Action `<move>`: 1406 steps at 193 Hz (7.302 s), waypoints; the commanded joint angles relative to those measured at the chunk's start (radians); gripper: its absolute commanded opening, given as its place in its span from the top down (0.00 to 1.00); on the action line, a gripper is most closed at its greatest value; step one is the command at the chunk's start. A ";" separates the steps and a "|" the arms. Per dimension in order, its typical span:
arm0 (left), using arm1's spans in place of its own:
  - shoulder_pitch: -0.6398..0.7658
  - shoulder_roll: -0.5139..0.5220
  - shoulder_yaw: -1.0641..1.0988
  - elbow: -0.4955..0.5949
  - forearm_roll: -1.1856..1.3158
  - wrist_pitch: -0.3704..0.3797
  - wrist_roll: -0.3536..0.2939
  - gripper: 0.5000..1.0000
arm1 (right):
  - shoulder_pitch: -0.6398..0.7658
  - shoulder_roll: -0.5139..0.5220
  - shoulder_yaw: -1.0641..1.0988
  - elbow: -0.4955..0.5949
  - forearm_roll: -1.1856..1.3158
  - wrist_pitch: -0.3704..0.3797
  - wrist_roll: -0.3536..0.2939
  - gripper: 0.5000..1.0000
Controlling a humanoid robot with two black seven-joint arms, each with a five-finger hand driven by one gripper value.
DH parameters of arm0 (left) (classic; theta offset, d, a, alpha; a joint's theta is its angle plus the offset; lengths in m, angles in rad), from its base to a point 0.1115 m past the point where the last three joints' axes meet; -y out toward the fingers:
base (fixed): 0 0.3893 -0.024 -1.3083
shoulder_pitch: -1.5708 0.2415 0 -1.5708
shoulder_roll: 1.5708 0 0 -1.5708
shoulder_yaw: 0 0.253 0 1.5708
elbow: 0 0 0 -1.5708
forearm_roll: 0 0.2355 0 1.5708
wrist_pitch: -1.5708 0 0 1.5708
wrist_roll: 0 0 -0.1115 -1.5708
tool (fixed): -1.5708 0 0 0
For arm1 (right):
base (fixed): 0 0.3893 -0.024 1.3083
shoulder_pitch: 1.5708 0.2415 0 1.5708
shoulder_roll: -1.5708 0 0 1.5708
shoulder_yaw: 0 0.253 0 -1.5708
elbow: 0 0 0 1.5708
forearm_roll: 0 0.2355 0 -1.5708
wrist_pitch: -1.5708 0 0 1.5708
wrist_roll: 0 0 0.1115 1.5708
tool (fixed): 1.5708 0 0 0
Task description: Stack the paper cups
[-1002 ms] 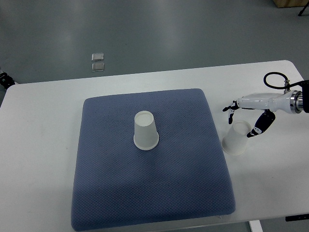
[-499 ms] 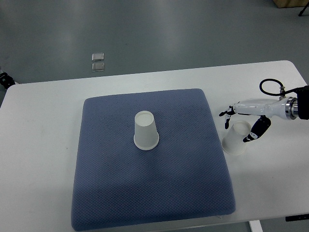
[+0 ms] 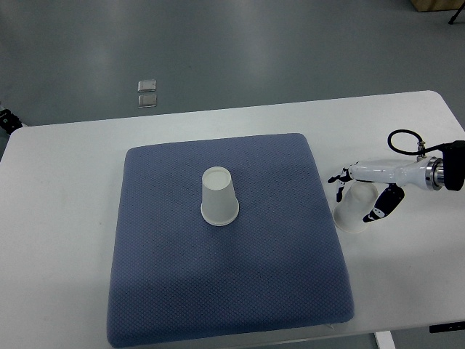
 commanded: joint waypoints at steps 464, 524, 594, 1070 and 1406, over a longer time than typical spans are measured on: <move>0.000 0.000 0.000 0.000 0.001 0.000 0.000 0.00 | 0.411 0.048 0.088 0.046 -0.051 0.264 0.041 0.73; 0.000 0.000 0.000 0.000 0.000 0.000 0.000 0.00 | 0.482 0.213 0.166 0.044 -0.025 0.358 0.044 0.73; -0.001 0.000 0.000 0.000 0.000 0.000 0.000 0.00 | 0.498 0.385 0.161 0.012 -0.025 0.366 0.038 0.72; 0.000 0.000 0.000 0.000 0.000 0.000 0.000 0.00 | 0.449 0.517 0.138 -0.166 -0.025 0.390 0.035 0.17; 0.000 0.000 0.000 0.000 0.000 0.000 0.000 0.00 | 0.032 0.505 0.339 -0.735 1.638 0.125 -0.045 0.17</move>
